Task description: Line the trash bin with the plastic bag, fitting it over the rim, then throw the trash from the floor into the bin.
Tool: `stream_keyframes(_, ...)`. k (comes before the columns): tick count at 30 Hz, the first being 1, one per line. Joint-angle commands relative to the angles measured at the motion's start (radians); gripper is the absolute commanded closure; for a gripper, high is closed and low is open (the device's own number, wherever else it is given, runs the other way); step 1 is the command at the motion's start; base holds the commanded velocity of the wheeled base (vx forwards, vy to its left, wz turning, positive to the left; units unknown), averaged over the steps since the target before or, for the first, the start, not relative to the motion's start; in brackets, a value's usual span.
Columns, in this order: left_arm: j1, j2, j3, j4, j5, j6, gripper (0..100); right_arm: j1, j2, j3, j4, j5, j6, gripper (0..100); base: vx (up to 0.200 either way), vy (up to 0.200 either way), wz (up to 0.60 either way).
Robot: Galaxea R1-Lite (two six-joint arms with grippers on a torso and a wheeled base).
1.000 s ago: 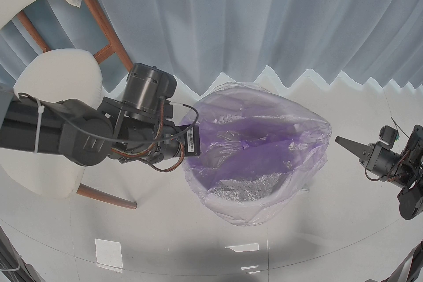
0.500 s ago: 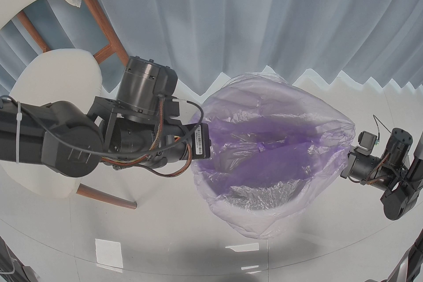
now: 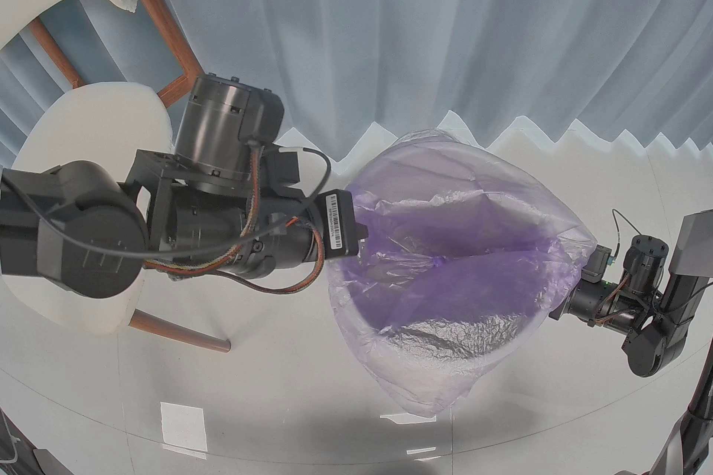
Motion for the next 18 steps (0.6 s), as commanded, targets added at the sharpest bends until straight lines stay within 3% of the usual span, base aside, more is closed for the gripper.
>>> stream_keyframes(1, 0.003, -0.017, 0.000, -0.001, -0.003, -0.002, 100, -0.007, 0.049, -0.006, -0.017, -0.002, -0.003, 0, 0.000, 0.000, 0.00)
stream_keyframes(6, 0.000, -0.019, -0.001, -0.003, -0.005, -0.015, 100, -0.007, 0.057, -0.020, -0.017, -0.007, -0.003, 0, 0.000, 0.000, 0.00)
stream_keyframes(9, 0.000, -0.040, 0.000, -0.001, -0.047, -0.035, 100, -0.009, 0.104, -0.052, -0.017, -0.096, -0.004, 0, 0.000, 0.000, 0.00)
stream_keyframes(12, 0.009, -0.053, 0.005, 0.003, -0.054, -0.034, 100, -0.019, 0.123, -0.069, -0.017, -0.140, -0.003, 0, 0.000, 0.000, 0.00)
stream_keyframes(18, 0.047, -0.043, 0.045, -0.012, -0.041, 0.009, 100, -0.061, 0.040, -0.035, -0.017, -0.133, 0.020, 0, 0.000, 0.000, 0.00)
